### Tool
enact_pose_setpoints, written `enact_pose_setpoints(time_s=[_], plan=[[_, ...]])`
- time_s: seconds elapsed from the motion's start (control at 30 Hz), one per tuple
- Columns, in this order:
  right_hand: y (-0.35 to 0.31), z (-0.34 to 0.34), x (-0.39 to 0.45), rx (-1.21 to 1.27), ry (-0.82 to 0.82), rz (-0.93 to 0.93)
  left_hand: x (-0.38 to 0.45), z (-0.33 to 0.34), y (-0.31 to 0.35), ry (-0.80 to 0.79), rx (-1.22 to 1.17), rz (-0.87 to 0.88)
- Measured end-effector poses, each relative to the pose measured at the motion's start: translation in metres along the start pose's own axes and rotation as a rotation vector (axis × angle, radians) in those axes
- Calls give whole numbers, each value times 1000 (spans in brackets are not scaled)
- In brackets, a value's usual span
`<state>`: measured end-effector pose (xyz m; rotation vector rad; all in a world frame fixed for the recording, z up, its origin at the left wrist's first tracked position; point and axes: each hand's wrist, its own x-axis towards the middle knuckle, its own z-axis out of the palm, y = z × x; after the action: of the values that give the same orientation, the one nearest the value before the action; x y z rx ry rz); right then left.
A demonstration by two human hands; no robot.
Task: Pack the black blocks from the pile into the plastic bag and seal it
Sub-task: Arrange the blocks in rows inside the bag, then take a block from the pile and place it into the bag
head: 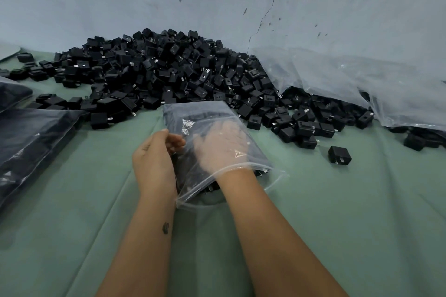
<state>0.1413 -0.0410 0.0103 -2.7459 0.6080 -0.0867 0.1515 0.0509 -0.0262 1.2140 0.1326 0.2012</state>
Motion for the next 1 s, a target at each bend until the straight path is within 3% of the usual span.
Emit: enact_pose_setpoints(time_s=[0.23, 0.43, 0.57, 0.67, 0.87, 1.0], plan=[[7, -3, -13, -102, -34, -32, 2, -2, -2, -21, 7, -3], [30, -4, -34, -30, 108, -198, -1, -10, 0, -75, 16, -52], [36, -6, -42, 2, 105, -216, -5, -11, 3, -85, 40, -49], [30, -7, -39, -53, 192, -188, -8, -12, 2, -123, 78, -47], [18, -6, -16, -111, 50, -38, -7, -14, 4, -174, 76, -68], [30, -8, -17, -31, 45, -167, -11, -15, 6, -194, 151, -4]])
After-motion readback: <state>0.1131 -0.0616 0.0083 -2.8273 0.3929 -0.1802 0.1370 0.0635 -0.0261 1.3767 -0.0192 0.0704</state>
